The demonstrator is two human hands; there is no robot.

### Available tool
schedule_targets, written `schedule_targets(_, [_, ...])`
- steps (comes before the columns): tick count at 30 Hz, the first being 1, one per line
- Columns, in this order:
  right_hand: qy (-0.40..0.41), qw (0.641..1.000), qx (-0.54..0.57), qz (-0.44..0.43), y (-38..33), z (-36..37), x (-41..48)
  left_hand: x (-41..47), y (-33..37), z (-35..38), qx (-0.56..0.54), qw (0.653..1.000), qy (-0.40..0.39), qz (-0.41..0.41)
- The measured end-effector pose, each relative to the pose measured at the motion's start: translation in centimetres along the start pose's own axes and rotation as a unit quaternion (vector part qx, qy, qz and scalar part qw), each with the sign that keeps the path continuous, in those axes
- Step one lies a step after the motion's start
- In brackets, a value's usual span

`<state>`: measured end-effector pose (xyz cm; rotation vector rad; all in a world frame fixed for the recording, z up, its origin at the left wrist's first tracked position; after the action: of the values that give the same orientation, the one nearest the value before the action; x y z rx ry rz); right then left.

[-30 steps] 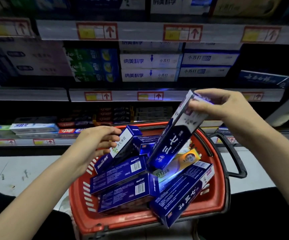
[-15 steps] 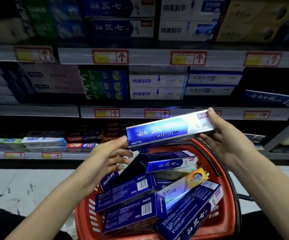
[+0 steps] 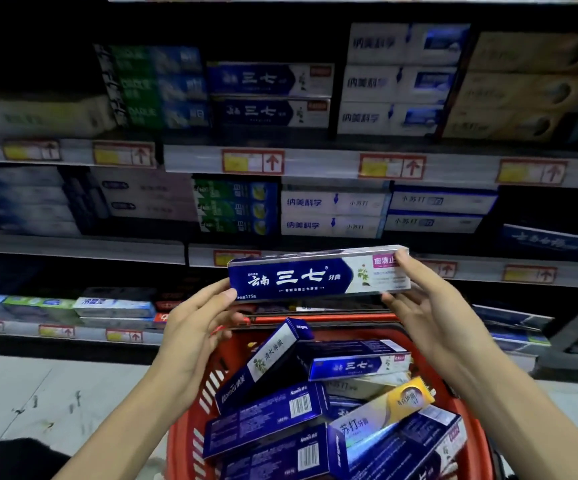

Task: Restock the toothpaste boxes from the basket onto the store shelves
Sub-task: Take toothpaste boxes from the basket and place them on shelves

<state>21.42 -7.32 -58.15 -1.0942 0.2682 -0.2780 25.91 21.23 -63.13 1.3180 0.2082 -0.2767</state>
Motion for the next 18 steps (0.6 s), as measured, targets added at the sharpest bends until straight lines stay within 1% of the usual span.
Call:
schedule_targets(3, [-0.020,1.000,0.005,-0.022,0.2,1.1,-0.2,-0.7,1.3,-0.6,-0.003,0.999,0.014,0.031])
schedule_targets(6, [-0.042,0.998,0.000,-0.039,0.0,1.9,-0.4,-1.1,2.9,-1.4,-0.003,0.996,0.045,0.073])
schedule_targets(9, [-0.032,0.998,0.028,-0.052,-0.7,3.1,-0.4,-1.5,5.3,-1.9,0.003,0.991,0.060,0.122])
schedule_targets(12, [-0.028,0.994,0.040,-0.093,-2.1,5.1,0.0,-1.6,8.2,-1.9,0.008,0.983,0.076,0.168])
schedule_targets(16, [-0.047,0.987,0.010,-0.154,-5.4,8.3,0.8,-1.5,13.2,-2.0,0.023,0.970,0.105,0.218])
schedule_targets(18, [-0.052,0.979,-0.041,-0.194,-7.8,10.2,1.1,-1.8,16.4,-1.7,0.029,0.964,0.113,0.240])
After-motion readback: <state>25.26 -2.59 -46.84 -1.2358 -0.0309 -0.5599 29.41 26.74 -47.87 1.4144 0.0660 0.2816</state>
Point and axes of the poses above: each hand's wrist, its own x-axis towards the middle knuckle, its own z-axis out of the palm, y = z × x, the point moved 1 cm from there along x, towards the middle knuckle, and after that the axes turned 8 degrees about -z, right-handed, at the moved point
